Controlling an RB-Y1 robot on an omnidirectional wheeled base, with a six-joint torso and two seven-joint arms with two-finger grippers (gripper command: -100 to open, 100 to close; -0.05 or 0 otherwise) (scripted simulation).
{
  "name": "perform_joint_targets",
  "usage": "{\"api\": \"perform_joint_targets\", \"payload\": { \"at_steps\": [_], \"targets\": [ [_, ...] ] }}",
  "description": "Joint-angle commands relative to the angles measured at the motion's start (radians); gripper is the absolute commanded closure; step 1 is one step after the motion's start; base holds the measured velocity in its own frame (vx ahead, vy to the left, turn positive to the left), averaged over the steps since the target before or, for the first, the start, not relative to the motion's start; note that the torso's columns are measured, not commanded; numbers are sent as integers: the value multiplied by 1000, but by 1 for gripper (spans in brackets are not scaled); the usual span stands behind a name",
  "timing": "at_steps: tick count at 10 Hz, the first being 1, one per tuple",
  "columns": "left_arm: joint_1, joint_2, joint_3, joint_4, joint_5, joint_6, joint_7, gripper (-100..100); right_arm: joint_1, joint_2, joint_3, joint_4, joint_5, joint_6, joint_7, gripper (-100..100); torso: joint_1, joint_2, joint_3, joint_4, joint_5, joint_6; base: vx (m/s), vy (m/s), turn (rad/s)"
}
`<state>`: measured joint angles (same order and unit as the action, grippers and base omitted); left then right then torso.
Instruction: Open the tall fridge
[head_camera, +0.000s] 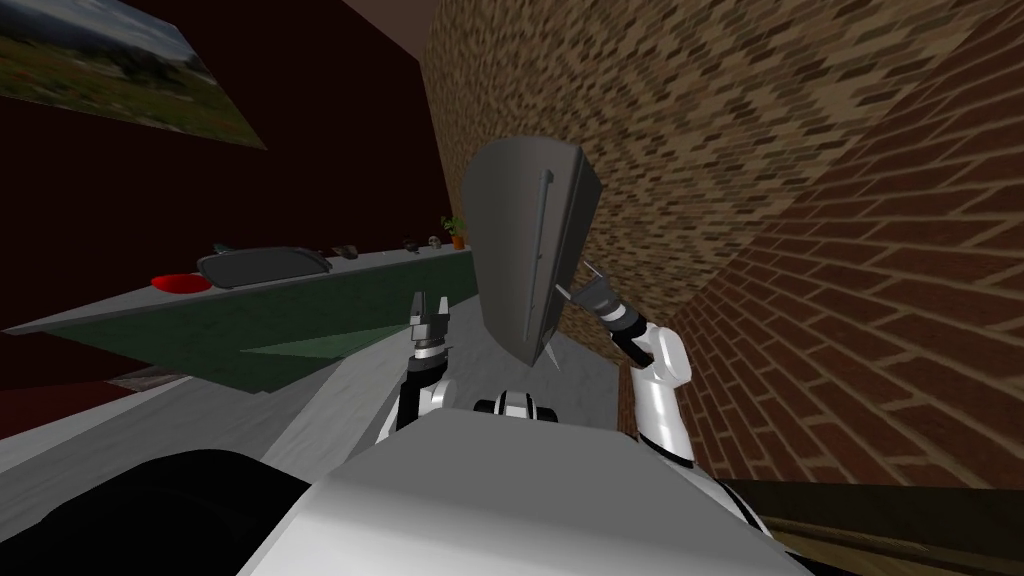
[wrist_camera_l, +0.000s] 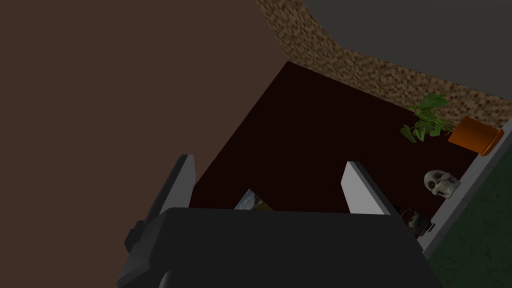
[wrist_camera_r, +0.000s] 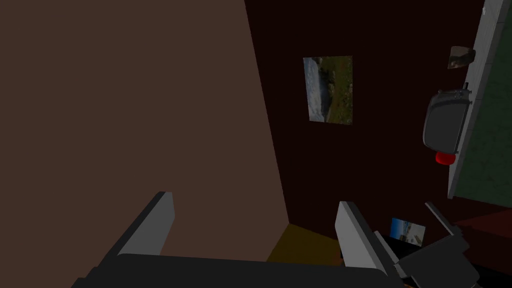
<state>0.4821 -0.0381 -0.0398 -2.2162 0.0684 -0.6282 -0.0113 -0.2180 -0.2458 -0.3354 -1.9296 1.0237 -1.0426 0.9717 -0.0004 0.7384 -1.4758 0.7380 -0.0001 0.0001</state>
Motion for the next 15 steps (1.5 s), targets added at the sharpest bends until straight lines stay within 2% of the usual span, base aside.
{"api": "perform_joint_targets", "payload": {
  "at_steps": [1, 2, 3, 4, 5, 6, 7, 9, 10, 12, 13, 15],
  "targets": [
    [0, 0, 0, 0, 0, 0, 0, 0, -41, -7, -12, 25, 63, -28, 52, -100, 0, 0, 0, 0, 0, 0, 39, 28, -15],
    [0, 0, 0, 0, 0, 0, 0, 0, -76, -13, -20, 49, 101, -51, 93, -100, 0, 0, 0, 0, 0, 0, 46, 49, -31],
    [0, 0, 0, 0, 0, 0, 0, 0, -76, -13, -20, 49, 112, -51, 96, -100, 1, -1, 0, 0, 0, 0, 43, 43, -17],
    [0, 0, 0, 0, 0, 0, 0, 0, -111, -20, -28, 73, 150, -72, 137, -100, 1, 0, 0, 0, 0, 0, 50, 39, -30],
    [0, 0, 0, 0, 0, 0, 0, 0, -111, -20, -28, 73, 160, -72, 138, -100, 0, -1, 0, 0, 0, 0, 44, 32, -16],
    [0, 0, 0, 0, 0, 0, 0, 0, -144, -28, -34, 97, 199, -92, 180, -100, 0, 0, 0, 0, 0, 0, 40, 37, -34],
    [0, 0, 0, 0, 0, 0, 0, 0, -144, -28, -34, 97, 206, -92, 180, -100, 0, 0, 0, 0, 0, 0, 37, 35, -15],
    [0, 0, 0, 0, 0, 0, 0, 0, -206, -49, -44, 145, 275, -128, 247, -100, 1, 0, 0, 0, 0, 0, 48, 61, -40],
    [0, 0, 0, 0, 0, 0, 0, 0, -206, -49, -44, 145, 294, -128, 259, -100, 2, -1, -1, 0, 1, 0, 47, 59, -16],
    [0, 0, 0, 0, 0, 0, 0, 0, -262, -74, -52, 189, 361, -159, 322, -100, 0, 0, 0, 0, 0, 0, 57, 55, -31],
    [0, 0, 0, 0, 0, 0, 0, 0, -262, -74, -52, 189, 374, -159, 331, -100, 0, -1, -1, 0, 0, 0, 48, 46, -18],
    [0, 0, 0, 0, 0, 0, 0, 0, -312, -102, -58, 228, 441, -187, 389, -100, -1, 1, 0, 0, 0, 0, 38, 46, -31]
  ]
}}
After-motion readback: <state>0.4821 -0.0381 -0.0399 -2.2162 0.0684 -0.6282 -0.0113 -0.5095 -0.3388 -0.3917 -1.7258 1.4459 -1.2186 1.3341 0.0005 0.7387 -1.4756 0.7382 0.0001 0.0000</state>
